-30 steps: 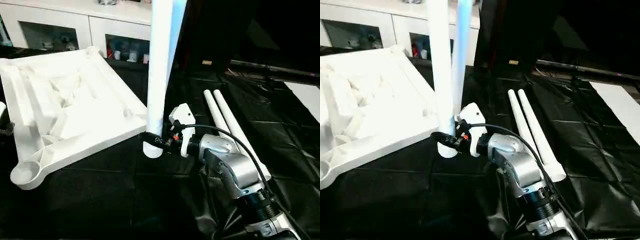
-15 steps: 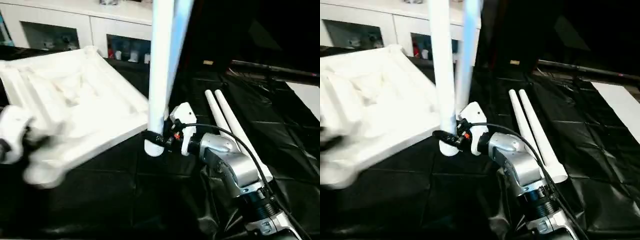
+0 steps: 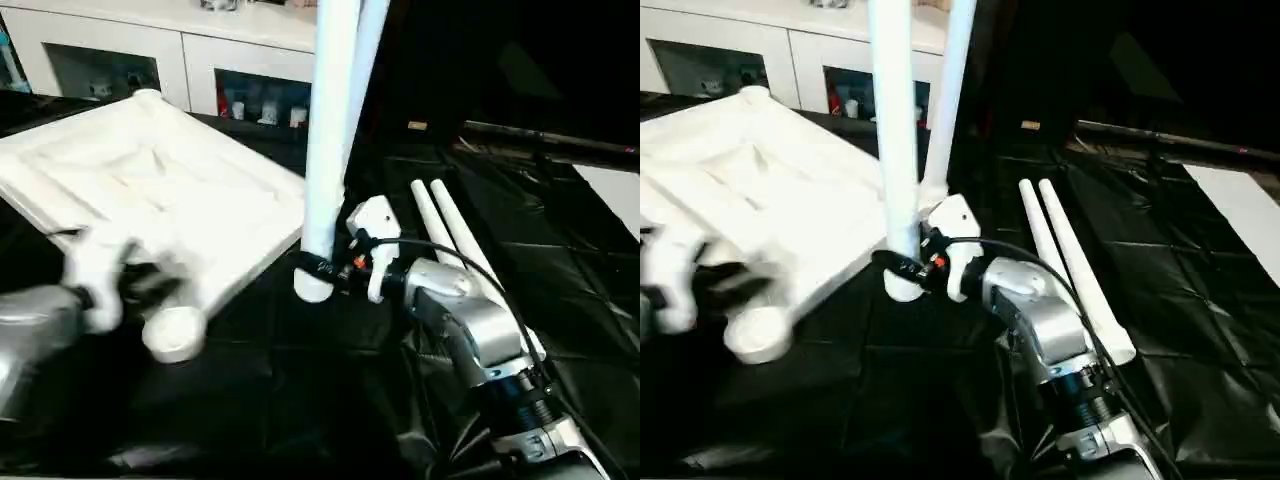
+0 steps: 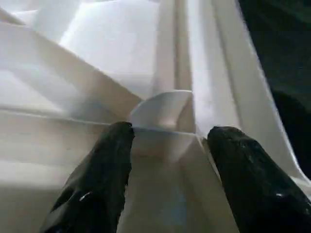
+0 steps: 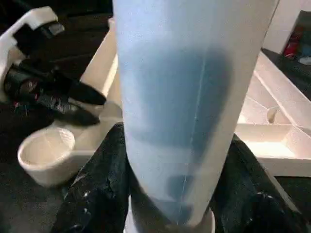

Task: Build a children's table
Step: Rotate table base

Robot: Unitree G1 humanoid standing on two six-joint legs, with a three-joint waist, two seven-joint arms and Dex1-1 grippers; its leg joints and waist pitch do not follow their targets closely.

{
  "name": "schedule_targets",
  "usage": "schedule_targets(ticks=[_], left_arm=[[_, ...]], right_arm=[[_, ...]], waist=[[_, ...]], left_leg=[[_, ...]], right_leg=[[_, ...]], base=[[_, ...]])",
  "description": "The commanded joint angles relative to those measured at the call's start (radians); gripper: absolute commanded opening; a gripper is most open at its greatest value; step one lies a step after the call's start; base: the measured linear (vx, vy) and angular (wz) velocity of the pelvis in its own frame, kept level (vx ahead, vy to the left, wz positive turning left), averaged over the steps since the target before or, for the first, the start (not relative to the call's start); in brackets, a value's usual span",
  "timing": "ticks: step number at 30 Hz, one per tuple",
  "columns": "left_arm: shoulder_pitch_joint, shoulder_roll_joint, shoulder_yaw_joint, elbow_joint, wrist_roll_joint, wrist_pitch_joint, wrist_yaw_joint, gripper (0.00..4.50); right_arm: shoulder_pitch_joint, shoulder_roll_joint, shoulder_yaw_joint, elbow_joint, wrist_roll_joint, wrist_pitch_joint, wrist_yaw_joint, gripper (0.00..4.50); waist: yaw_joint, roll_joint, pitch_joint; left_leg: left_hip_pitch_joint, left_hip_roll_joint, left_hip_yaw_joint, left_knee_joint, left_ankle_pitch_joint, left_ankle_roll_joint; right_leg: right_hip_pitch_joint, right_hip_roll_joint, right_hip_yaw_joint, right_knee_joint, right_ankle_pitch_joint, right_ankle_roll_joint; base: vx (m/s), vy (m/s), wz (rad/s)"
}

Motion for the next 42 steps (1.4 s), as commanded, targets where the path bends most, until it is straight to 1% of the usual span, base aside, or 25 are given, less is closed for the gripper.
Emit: schedule_targets(ticks=[1, 6, 7, 8, 9, 10, 11, 13, 15, 19, 22, 24, 25, 26, 27, 28, 30, 31, 32, 33, 35, 37, 38, 39, 42], left_arm=[[-0.031, -0.058, -0.097, -0.018, 0.023, 0.001, 0.007, 2.95], [-0.124, -0.221, -0.130, 0.060, 0.055, -0.079, 0.080, 2.95], [-0.126, -0.226, -0.130, 0.063, 0.056, -0.082, 0.083, 2.95], [-0.163, -0.294, -0.127, 0.097, 0.063, -0.120, 0.129, 2.95], [-0.175, -0.317, -0.126, 0.109, 0.073, -0.143, 0.151, 2.95], [-0.192, -0.343, -0.127, 0.127, 0.095, -0.197, 0.179, 2.95], [-0.212, -0.370, -0.126, 0.146, 0.114, -0.250, 0.208, 2.95], [-0.229, -0.390, -0.116, 0.149, 0.116, -0.296, 0.210, 2.95], [-0.243, -0.395, -0.105, 0.138, 0.117, -0.326, 0.207, 2.95], [-0.269, -0.325, -0.124, 0.122, 0.147, -0.415, 0.092, 2.95], [-0.257, -0.217, -0.167, 0.132, 0.120, -0.497, -0.184, 2.95], [-0.256, -0.165, -0.197, 0.144, 0.125, -0.512, -0.276, 3.23], [-0.262, -0.133, -0.221, 0.172, 0.145, -0.534, -0.320, 3.30], [-0.268, -0.105, -0.243, 0.201, 0.164, -0.554, -0.360, 3.30], [-0.270, -0.099, -0.246, 0.208, 0.167, -0.558, -0.370, 3.33], [-0.284, -0.070, -0.268, 0.252, 0.187, -0.582, -0.426, 3.33], [-0.327, -0.024, -0.307, 0.359, 0.235, -0.637, -0.519, 3.06], [-0.329, -0.023, -0.308, 0.364, 0.237, -0.639, -0.521, 2.98], [-0.358, -0.017, -0.319, 0.425, 0.267, -0.677, -0.539, 2.98], [-0.368, -0.018, -0.319, 0.445, 0.273, -0.690, -0.550, 2.99], [-0.402, -0.022, -0.324, 0.516, 0.291, -0.728, -0.581, 2.55], [-0.428, -0.018, -0.339, 0.570, 0.316, -0.770, -0.600, 2.55], [-0.450, -0.015, -0.351, 0.608, 0.334, -0.793, -0.610, 2.42], [-0.454, -0.014, -0.354, 0.615, 0.337, -0.796, -0.612, 2.26], [-0.500, -0.015, -0.374, 0.698, 0.341, -0.820, -0.689, 2.00]], right_arm=[[-0.031, -0.016, -0.032, 0.005, 0.008, -0.019, -0.006, 1.86], [-0.041, -0.027, -0.049, 0.006, 0.011, -0.024, -0.011, 1.86], [-0.041, -0.027, -0.050, 0.005, 0.011, -0.024, -0.011, 1.86], [-0.043, -0.033, -0.058, 0.003, 0.012, -0.024, -0.014, 1.86], [-0.043, -0.034, -0.062, 0.001, 0.012, -0.023, -0.015, 1.86], [-0.043, -0.037, -0.066, -0.002, 0.013, -0.022, -0.016, 1.86], [-0.043, -0.041, -0.072, -0.006, 0.013, -0.022, -0.016, 1.86], [-0.043, -0.046, -0.082, -0.012, 0.017, -0.019, -0.017, 1.86], [-0.042, -0.053, -0.094, -0.019, 0.026, -0.015, -0.015, 1.86], [-0.035, -0.068, -0.121, -0.032, 0.043, -0.004, -0.013, 1.86], [-0.019, -0.078, -0.132, -0.044, 0.048, 0.004, -0.017, 1.86], [-0.011, -0.082, -0.135, -0.052, 0.050, 0.009, -0.017, 1.86], [-0.003, -0.085, -0.138, -0.058, 0.052, 0.011, -0.016, 1.86], [0.004, -0.089, -0.140, -0.064, 0.053, 0.013, -0.015, 1.86], [0.006, -0.090, -0.141, -0.065, 0.054, 0.013, -0.015, 1.86], [0.014, -0.097, -0.143, -0.071, 0.055, 0.015, -0.015, 1.86], [0.030, -0.112, -0.150, -0.084, 0.057, 0.019, -0.018, 1.86], [0.030, -0.113, -0.151, -0.084, 0.057, 0.019, -0.018, 1.86], [0.036, -0.119, -0.157, -0.090, 0.057, 0.022, -0.019, 1.86], [0.038, -0.120, -0.159, -0.093, 0.057, 0.023, -0.020, 1.86], [0.046, -0.125, -0.164, -0.105, 0.058, 0.029, -0.023, 1.86], [0.053, -0.126, -0.165, -0.114, 0.058, 0.033, -0.025, 1.86], [0.060, -0.128, -0.165, -0.123, 0.059, 0.037, -0.026, 1.86], [0.062, -0.128, -0.165, -0.125, 0.059, 0.038, -0.026, 1.86], [0.082, -0.138, -0.162, -0.147, 0.064, 0.046, -0.028, 1.86]], waist=[[-0.008, 0.049, -0.059], [-0.011, 0.042, -0.061], [-0.009, 0.042, -0.062], [-0.013, 0.041, -0.064], [-0.010, 0.043, -0.064], [-0.008, 0.037, -0.068], [-0.009, 0.035, -0.071], [-0.011, 0.040, -0.072], [-0.017, 0.037, -0.073], [-0.028, 0.042, -0.074], [-0.026, 0.048, -0.073], [-0.028, 0.051, -0.071], [-0.031, 0.053, -0.071], [-0.027, 0.055, -0.069], [-0.028, 0.054, -0.068], [-0.026, 0.062, -0.068], [-0.026, 0.062, -0.069], [-0.026, 0.063, -0.069], [-0.028, 0.077, -0.067], [-0.028, 0.073, -0.068], [-0.027, 0.073, -0.069], [-0.026, 0.073, -0.070], [-0.028, 0.079, -0.071], [-0.029, 0.077, -0.071], [-0.027, 0.085, -0.073]], left_leg=[[0.030, 0.037, -0.012, -0.087, -0.335, -0.080], [0.015, 0.035, -0.014, -0.088, -0.310, -0.078], [0.018, 0.034, -0.014, -0.086, -0.305, -0.077], [0.013, 0.034, -0.015, -0.086, -0.293, -0.075], [0.014, 0.035, -0.015, -0.084, -0.288, -0.074], [0.015, 0.034, -0.013, -0.080, -0.270, -0.062], [0.004, 0.033, -0.014, -0.078, -0.222, -0.055], [0.003, 0.033, -0.012, -0.075, -0.188, -0.046], [0.000, 0.032, -0.011, -0.073, -0.166, -0.042], [-0.001, 0.032, -0.011, -0.071, -0.127, -0.027], [0.007, 0.032, -0.008, -0.071, -0.132, -0.023], [0.009, 0.033, -0.007, -0.075, -0.145, -0.032], [0.009, 0.034, -0.007, -0.076, -0.153, -0.041], [0.015, 0.033, -0.003, -0.075, -0.171, -0.040], [0.012, 0.032, -0.004, -0.076, -0.176, -0.041], [0.016, 0.031, -0.003, -0.077, -0.190, -0.046], [0.014, 0.031, -0.005, -0.079, -0.193, -0.052], [0.015, 0.031, -0.005, -0.078, -0.193, -0.055], [0.014, 0.030, -0.006, -0.078, -0.209, -0.060], [0.016, 0.031, -0.006, -0.078, -0.218, -0.065], [0.013, 0.031, -0.007, -0.076, -0.209, -0.062], [0.012, 0.031, -0.007, -0.077, -0.201, -0.062], [0.013, 0.031, -0.007, -0.076, -0.197, -0.061], [0.011, 0.031, -0.007, -0.075, -0.195, -0.060], [0.012, 0.029, -0.006, -0.073, -0.179, -0.055]], right_leg=[[0.021, -0.073, 0.053, -0.083, -0.282, -0.151], [0.036, -0.076, 0.053, -0.087, -0.296, -0.130], [0.034, -0.075, 0.053, -0.088, -0.297, -0.124], [0.040, -0.074, 0.052, -0.087, -0.280, -0.124], [0.040, -0.074, 0.052, -0.088, -0.273, -0.123], [0.040, -0.075, 0.053, -0.089, -0.253, -0.127], [0.051, -0.077, 0.052, -0.081, -0.213, -0.130], [0.049, -0.075, 0.051, -0.078, -0.170, -0.135], [0.052, -0.073, 0.049, -0.074, -0.147, -0.142], [0.052, -0.069, 0.048, -0.066, -0.093, -0.155], [0.046, -0.071, 0.049, -0.068, -0.104, -0.166], [0.043, -0.068, 0.050, -0.064, -0.112, -0.167], [0.045, -0.068, 0.049, -0.061, -0.098, -0.176], [0.038, -0.067, 0.050, -0.066, -0.112, -0.174], [0.041, -0.068, 0.051, -0.066, -0.119, -0.173], [0.039, -0.068, 0.051, -0.072, -0.136, -0.167], [0.043, -0.069, 0.052, -0.070, -0.145, -0.160], [0.044, -0.071, 0.053, -0.068, -0.150, -0.158], [0.042, -0.071, 0.052, -0.076, -0.162, -0.160], [0.043, -0.072, 0.052, -0.073, -0.164, -0.163], [0.045, -0.074, 0.052, -0.072, -0.155, -0.177], [0.048, -0.075, 0.052, -0.069, -0.145, -0.183], [0.047, -0.074, 0.052, -0.069, -0.130, -0.185], [0.049, -0.074, 0.052, -0.067, -0.125, -0.186], [0.049, -0.075, 0.053, -0.067, -0.106, -0.198]], base=[[0.000, 0.000, 0.00], [0.000, 0.000, 0.00], [0.000, 0.000, 0.00], [0.000, 0.000, 0.00], [0.000, 0.000, 0.00], [0.000, 0.000, 0.00], [0.000, 0.000, 0.00], [0.000, 0.000, 0.00], [0.000, 0.000, 0.00], [0.000, 0.000, 0.00], [0.000, 0.000, 0.00], [0.000, 0.000, 0.00], [0.000, 0.000, 0.00], [0.000, 0.000, 0.00], [0.000, 0.000, 0.00], [0.000, 0.000, 0.00], [0.000, 0.000, 0.00], [0.000, 0.000, 0.00], [0.000, 0.000, 0.00], [0.000, 0.000, 0.00], [0.000, 0.000, 0.00], [0.000, 0.000, 0.00], [0.000, 0.000, 0.00], [0.000, 0.000, 0.00], [0.000, 0.000, 0.00]])
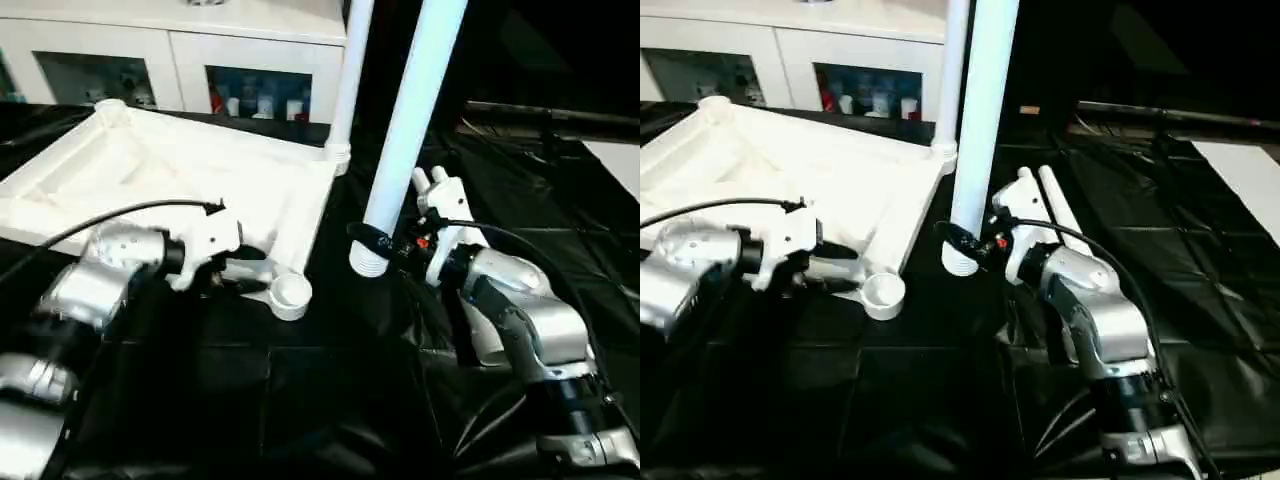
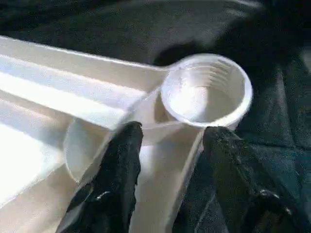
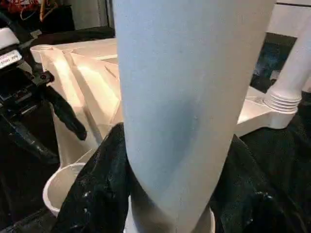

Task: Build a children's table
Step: Rotate table base

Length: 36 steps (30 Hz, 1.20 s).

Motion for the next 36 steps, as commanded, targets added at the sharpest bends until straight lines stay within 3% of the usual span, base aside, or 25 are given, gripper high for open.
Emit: schedule_targets(ticks=[1, 4, 5, 9, 13, 14, 18, 21, 27, 29, 30, 31, 34, 35, 36], left_arm=[[-0.025, 0.003, -0.016, 0.033, 0.018, -0.022, -0.044, 2.00], [-0.071, -0.001, -0.034, 0.136, 0.058, -0.078, -0.105, 1.62], [-0.091, -0.003, -0.041, 0.183, 0.086, -0.112, -0.099, 1.58], [-0.128, -0.003, -0.060, 0.272, 0.144, -0.185, -0.068, 1.37], [-0.149, 0.000, -0.078, 0.321, 0.171, -0.211, -0.052, 1.04], [-0.151, 0.001, -0.082, 0.328, 0.179, -0.214, -0.043, 0.91], [-0.163, -0.003, -0.089, 0.383, 0.215, -0.245, -0.028, 0.62], [-0.156, -0.020, -0.064, 0.407, 0.197, -0.232, -0.045, 0.42], [-0.074, -0.046, -0.033, 0.348, 0.132, -0.082, -0.127, 0.20], [0.012, -0.068, -0.023, 0.203, 0.078, 0.056, -0.128, 0.06], [0.033, -0.075, -0.023, 0.162, 0.077, 0.100, -0.105, 0.06], [0.051, -0.087, -0.019, 0.130, 0.070, 0.128, -0.079, 0.03], [0.099, -0.121, -0.005, 0.043, 0.047, 0.171, -0.025, 0.00], [0.124, -0.138, 0.008, -0.001, 0.054, 0.171, 0.006, 0.00], [0.134, -0.148, 0.011, -0.018, 0.066, 0.163, 0.034, 0.00]], right_arm=[[0.008, -0.011, -0.017, -0.032, 0.017, 0.014, -0.005, 1.86], [0.016, -0.017, -0.017, -0.043, 0.017, 0.020, -0.004, 1.86], [0.017, -0.018, -0.018, -0.046, 0.016, 0.022, -0.005, 1.86], [0.022, -0.020, -0.020, -0.056, 0.017, 0.028, -0.007, 1.86], [0.026, -0.021, -0.015, -0.063, 0.019, 0.032, -0.009, 1.86], [0.027, -0.021, -0.013, -0.064, 0.020, 0.033, -0.009, 1.86], [0.023, -0.021, -0.005, -0.063, 0.020, 0.032, -0.006, 1.86], [0.016, -0.018, -0.005, -0.059, 0.022, 0.032, -0.007, 1.86], [0.011, -0.007, -0.004, -0.057, 0.029, 0.033, -0.008, 1.86], [0.007, 0.002, -0.003, -0.057, 0.037, 0.046, -0.013, 1.86], [0.005, 0.004, -0.003, -0.056, 0.040, 0.051, -0.015, 1.86], [0.001, 0.009, -0.004, -0.053, 0.043, 0.058, -0.018, 1.86], [-0.009, 0.016, -0.004, -0.040, 0.047, 0.068, -0.021, 1.86], [-0.016, 0.019, -0.003, -0.031, 0.048, 0.070, -0.021, 1.86], [-0.020, 0.022, -0.004, -0.024, 0.049, 0.071, -0.022, 1.86]], waist=[[-0.001, 0.033, -0.080], [-0.001, 0.034, -0.081], [0.000, 0.039, -0.080], [0.000, 0.038, -0.080], [0.000, 0.039, -0.080], [0.000, 0.032, -0.081], [0.001, 0.035, -0.080], [0.000, 0.032, -0.078], [0.000, 0.029, -0.077], [-0.002, 0.023, -0.076], [-0.004, 0.017, -0.072], [-0.001, 0.017, -0.073], [0.003, 0.017, -0.071], [0.002, 0.011, -0.070], [0.003, 0.014, -0.071]], left_leg=[[0.018, 0.027, -0.007, -0.072, -0.179, -0.052], [0.017, 0.028, -0.007, -0.071, -0.175, -0.044], [0.018, 0.029, -0.007, -0.071, -0.183, -0.044], [0.017, 0.030, -0.008, -0.071, -0.186, -0.043], [0.019, 0.032, -0.009, -0.072, -0.190, -0.046], [0.017, 0.032, -0.008, -0.072, -0.186, -0.044], [0.016, 0.031, -0.008, -0.072, -0.178, -0.039], [0.016, 0.032, -0.008, -0.072, -0.188, -0.041], [0.014, 0.034, -0.008, -0.074, -0.176, -0.034], [0.016, 0.040, -0.009, -0.077, -0.187, -0.033], [0.012, 0.035, -0.006, -0.076, -0.188, -0.025], [0.021, 0.037, -0.004, -0.074, -0.197, -0.021], [0.021, 0.034, -0.003, -0.074, -0.199, -0.012], [0.020, 0.037, -0.004, -0.076, -0.207, -0.014], [0.021, 0.037, -0.005, -0.075, -0.207, -0.014]], right_leg=[[0.056, -0.076, 0.054, -0.067, -0.098, -0.193], [0.059, -0.079, 0.054, -0.066, -0.093, -0.205], [0.057, -0.079, 0.053, -0.067, -0.105, -0.206], [0.058, -0.081, 0.054, -0.070, -0.125, -0.200], [0.056, -0.082, 0.054, -0.068, -0.115, -0.209], [0.059, -0.083, 0.054, -0.066, -0.109, -0.210], [0.059, -0.084, 0.054, -0.068, -0.112, -0.210], [0.058, -0.086, 0.054, -0.069, -0.133, -0.211], [0.060, -0.089, 0.055, -0.066, -0.148, -0.216], [0.062, -0.095, 0.056, -0.063, -0.169, -0.223], [0.058, -0.090, 0.056, -0.068, -0.189, -0.218], [0.053, -0.091, 0.058, -0.073, -0.223, -0.213], [0.049, -0.088, 0.058, -0.083, -0.286, -0.187], [0.049, -0.089, 0.057, -0.084, -0.301, -0.179], [0.049, -0.089, 0.057, -0.084, -0.306, -0.174]], base=[[0.000, 0.000, 0.00], [0.000, 0.000, 0.00], [0.000, 0.000, 0.00], [0.000, 0.000, 0.00], [0.000, 0.000, 0.00], [0.000, 0.000, 0.00], [0.000, 0.000, 0.00], [0.000, 0.000, 0.00], [0.000, 0.000, 0.00], [0.000, 0.000, 0.00], [0.000, 0.000, 0.00], [0.000, 0.000, 0.00], [0.000, 0.000, 0.00], [0.000, 0.000, 0.00], [0.000, 0.000, 0.00]])
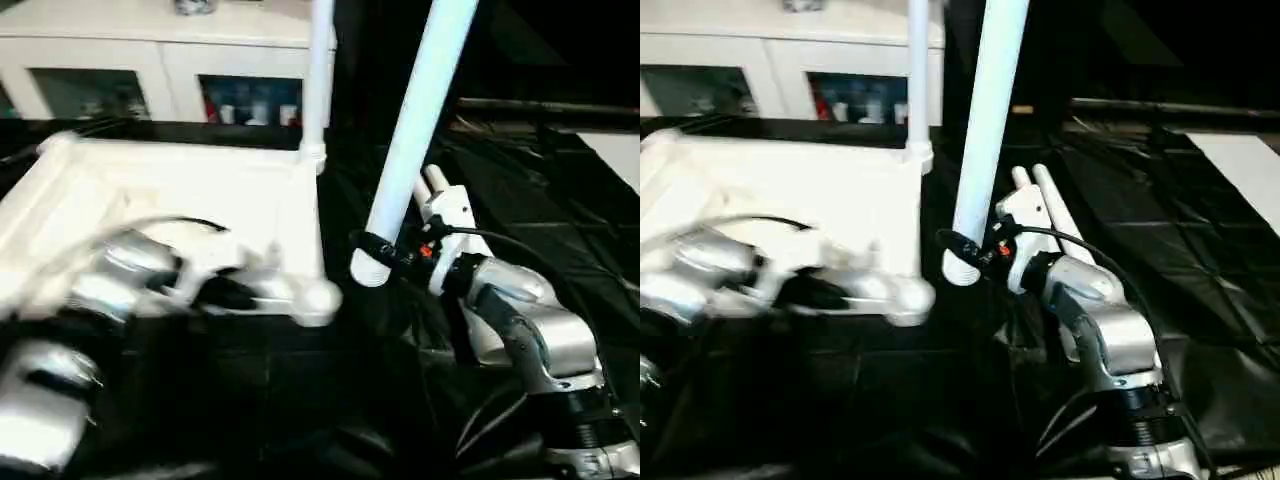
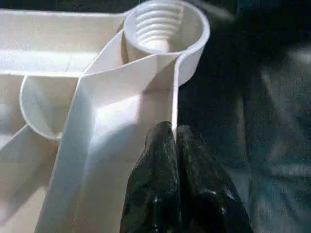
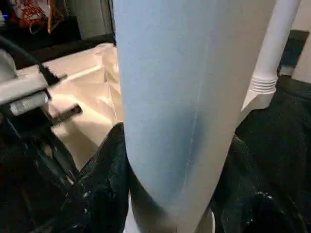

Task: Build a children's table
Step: Rotate table base

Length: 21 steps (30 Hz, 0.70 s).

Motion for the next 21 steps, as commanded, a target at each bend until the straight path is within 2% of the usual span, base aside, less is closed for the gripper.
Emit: schedule_targets(ticks=[1, 2, 4, 5, 6, 10, 12, 13, 15, 19, 21], left_arm=[[0.042, -0.016, -0.036, 0.005, 0.037, 0.027, 0.050, 0.00], [0.056, -0.025, -0.034, -0.017, 0.049, 0.021, 0.078, 0.00], [0.083, -0.048, -0.040, -0.056, 0.083, 0.003, 0.148, 0.00], [0.097, -0.049, -0.044, -0.088, 0.096, 0.019, 0.165, 0.00], [0.097, -0.049, -0.044, -0.088, 0.096, 0.019, 0.165, 0.00], [0.135, -0.046, -0.055, -0.184, 0.128, 0.074, 0.222, 0.00], [0.139, -0.047, -0.053, -0.197, 0.126, 0.073, 0.224, 0.00], [0.141, -0.047, -0.051, -0.203, 0.122, 0.071, 0.221, 0.28], [0.145, -0.044, -0.049, -0.219, 0.124, 0.077, 0.228, 0.60], [0.146, -0.019, -0.052, -0.268, 0.145, 0.101, 0.228, 0.81], [0.135, -0.019, -0.040, -0.273, 0.129, 0.124, 0.216, 0.88]], right_arm=[[-0.021, -0.001, -0.008, 0.001, 0.017, 0.008, -0.008, 1.86], [-0.026, 0.002, -0.008, 0.008, 0.018, 0.009, -0.008, 1.86], [-0.044, 0.019, -0.013, 0.033, 0.029, 0.020, -0.013, 1.86], [-0.048, 0.023, -0.012, 0.039, 0.031, 0.023, -0.013, 1.86], [-0.048, 0.023, -0.012, 0.039, 0.031, 0.023, -0.013, 1.86], [-0.056, 0.037, -0.004, 0.077, 0.039, 0.032, 0.008, 1.86], [-0.057, 0.039, -0.002, 0.089, 0.037, 0.028, 0.013, 1.86], [-0.057, 0.040, -0.001, 0.099, 0.036, 0.024, 0.017, 1.86], [-0.059, 0.040, -0.002, 0.109, 0.035, 0.020, 0.019, 1.86], [-0.063, 0.037, -0.006, 0.121, 0.038, 0.019, 0.023, 1.86], [-0.066, 0.036, -0.006, 0.125, 0.039, 0.017, 0.024, 1.86]], waist=[[0.000, -0.004, -0.062], [0.002, -0.002, -0.063], [-0.001, -0.012, -0.062], [0.000, -0.011, -0.060], [0.001, -0.010, -0.062], [-0.002, -0.020, -0.062], [-0.002, -0.021, -0.064], [-0.002, -0.025, -0.064], [0.000, -0.025, -0.066], [0.000, -0.023, -0.068], [-0.002, -0.024, -0.068]], left_leg=[[0.010, 0.038, -0.009, -0.074, -0.207, -0.014], [0.012, 0.038, -0.010, -0.074, -0.216, -0.016], [0.010, 0.039, -0.012, -0.079, -0.232, -0.019], [0.016, 0.037, -0.011, -0.078, -0.254, -0.019], [0.018, 0.039, -0.012, -0.078, -0.260, -0.022], [0.012, 0.037, -0.014, -0.082, -0.267, -0.026], [0.012, 0.037, -0.015, -0.081, -0.265, -0.024], [0.011, 0.036, -0.014, -0.081, -0.261, -0.024], [0.009, 0.037, -0.014, -0.081, -0.247, -0.023], [0.009, 0.036, -0.013, -0.080, -0.230, -0.021], [0.007, 0.036, -0.013, -0.080, -0.221, -0.021]], right_leg=[[0.042, -0.086, 0.050, -0.086, -0.310, -0.170], [0.039, -0.085, 0.052, -0.088, -0.325, -0.154], [0.039, -0.084, 0.050, -0.089, -0.338, -0.145], [0.033, -0.083, 0.050, -0.095, -0.370, -0.136], [0.033, -0.086, 0.051, -0.093, -0.373, -0.136], [0.034, -0.085, 0.049, -0.097, -0.405, -0.111], [0.033, -0.085, 0.049, -0.097, -0.406, -0.108], [0.033, -0.084, 0.049, -0.099, -0.400, -0.107], [0.034, -0.084, 0.050, -0.094, -0.378, -0.108], [0.035, -0.083, 0.050, -0.091, -0.340, -0.116], [0.035, -0.080, 0.049, -0.088, -0.311, -0.124]], base=[[0.000, 0.000, 0.00], [0.000, 0.000, 0.00], [0.000, 0.000, 0.00], [0.000, 0.000, 0.00], [0.000, 0.000, 0.00], [0.000, 0.000, 0.00], [0.000, 0.000, 0.00], [0.000, 0.000, 0.00], [0.000, 0.000, 0.00], [0.000, 0.000, 0.00], [0.000, 0.000, 0.00]])
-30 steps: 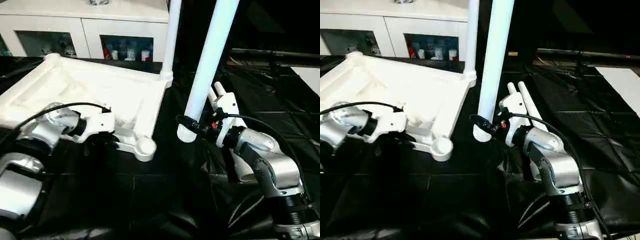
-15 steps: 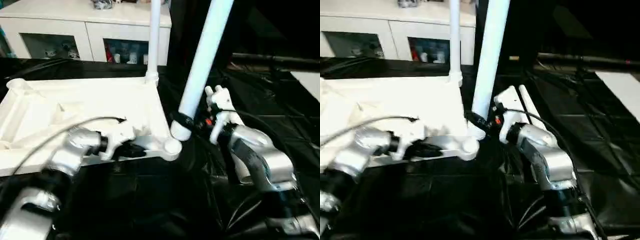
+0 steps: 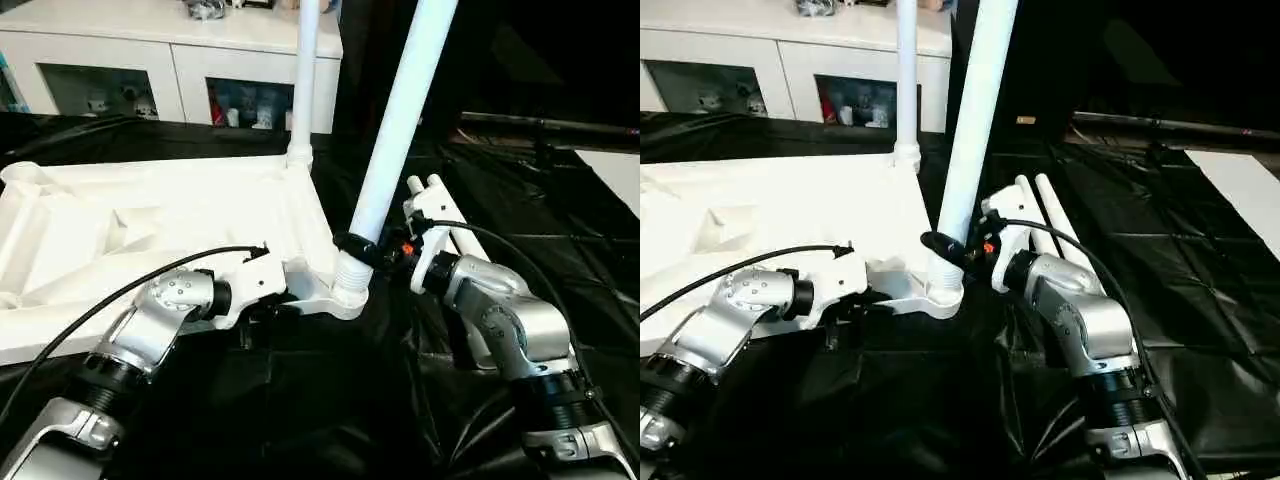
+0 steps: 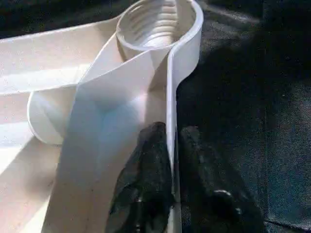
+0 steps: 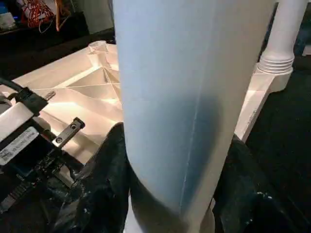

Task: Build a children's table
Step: Rotate table base, then insert table leg to table base

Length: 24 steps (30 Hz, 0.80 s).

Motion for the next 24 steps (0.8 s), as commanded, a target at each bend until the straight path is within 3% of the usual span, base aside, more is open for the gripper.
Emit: schedule_targets(ticks=[1, 3, 4, 7, 8, 11, 17, 18, 24], left_arm=[[0.003, 0.007, -0.009, 0.017, 0.011, 0.035, -0.004, 0.88], [-0.005, 0.012, -0.006, 0.003, 0.005, 0.073, -0.025, 0.90], [-0.006, 0.012, -0.006, 0.003, 0.005, 0.075, -0.025, 0.61], [-0.013, 0.011, -0.001, 0.004, -0.008, 0.098, -0.034, 0.40], [-0.012, 0.022, -0.007, -0.009, -0.022, 0.143, -0.065, 0.40], [-0.009, 0.026, -0.009, -0.022, -0.029, 0.181, -0.078, 0.04], [-0.012, 0.026, -0.012, -0.034, -0.025, 0.211, -0.077, 0.00], [-0.009, 0.027, -0.014, -0.038, -0.022, 0.202, -0.078, 0.00], [-0.005, 0.026, -0.013, -0.048, -0.022, 0.192, -0.064, 0.00]], right_arm=[[-0.025, -0.008, -0.009, 0.004, 0.009, -0.006, 0.002, 1.86], [-0.029, -0.008, -0.009, 0.011, 0.010, -0.008, 0.004, 1.86], [-0.029, -0.008, -0.009, 0.011, 0.010, -0.009, 0.005, 1.86], [-0.032, -0.009, -0.005, 0.018, 0.007, -0.015, 0.012, 1.86], [-0.035, -0.012, 0.008, 0.041, -0.004, -0.027, 0.031, 1.86], [-0.041, -0.011, 0.016, 0.072, -0.014, -0.044, 0.044, 1.86], [-0.080, 0.009, 0.034, 0.198, -0.044, -0.093, 0.062, 1.86], [-0.092, 0.009, 0.046, 0.232, -0.055, -0.099, 0.072, 1.86], [-0.102, 0.002, 0.069, 0.250, -0.063, -0.085, 0.097, 1.86]], waist=[[-0.001, 0.006, -0.053], [-0.002, 0.008, -0.053], [-0.002, 0.013, -0.052], [-0.004, 0.011, -0.052], [-0.005, 0.015, -0.052], [-0.010, 0.015, -0.054], [-0.018, 0.016, -0.057], [-0.019, 0.011, -0.057], [-0.021, 0.008, -0.053]], left_leg=[[0.008, 0.035, -0.011, -0.077, -0.220, -0.020], [0.009, 0.035, -0.011, -0.077, -0.228, -0.023], [0.010, 0.035, -0.011, -0.078, -0.237, -0.025], [0.009, 0.034, -0.013, -0.079, -0.246, -0.027], [0.009, 0.034, -0.013, -0.078, -0.245, -0.028], [0.008, 0.034, -0.013, -0.077, -0.236, -0.028], [0.006, 0.033, -0.009, -0.073, -0.197, -0.019], [0.004, 0.033, -0.009, -0.073, -0.193, -0.015], [0.005, 0.035, -0.010, -0.075, -0.209, -0.009]], right_leg=[[0.036, -0.080, 0.050, -0.088, -0.304, -0.131], [0.036, -0.080, 0.050, -0.089, -0.312, -0.135], [0.035, -0.079, 0.050, -0.091, -0.319, -0.135], [0.036, -0.081, 0.049, -0.092, -0.339, -0.132], [0.036, -0.080, 0.050, -0.092, -0.338, -0.133], [0.037, -0.079, 0.049, -0.089, -0.299, -0.151], [0.041, -0.076, 0.049, -0.079, -0.195, -0.196], [0.044, -0.077, 0.049, -0.077, -0.194, -0.197], [0.043, -0.078, 0.049, -0.083, -0.249, -0.178]], base=[[0.000, 0.000, 0.00], [0.000, 0.000, 0.00], [0.000, 0.000, 0.00], [0.000, 0.000, 0.00], [0.000, 0.000, 0.00], [0.000, 0.000, 0.00], [0.000, 0.000, 0.00], [0.000, 0.000, 0.00], [0.000, 0.000, 0.00]])
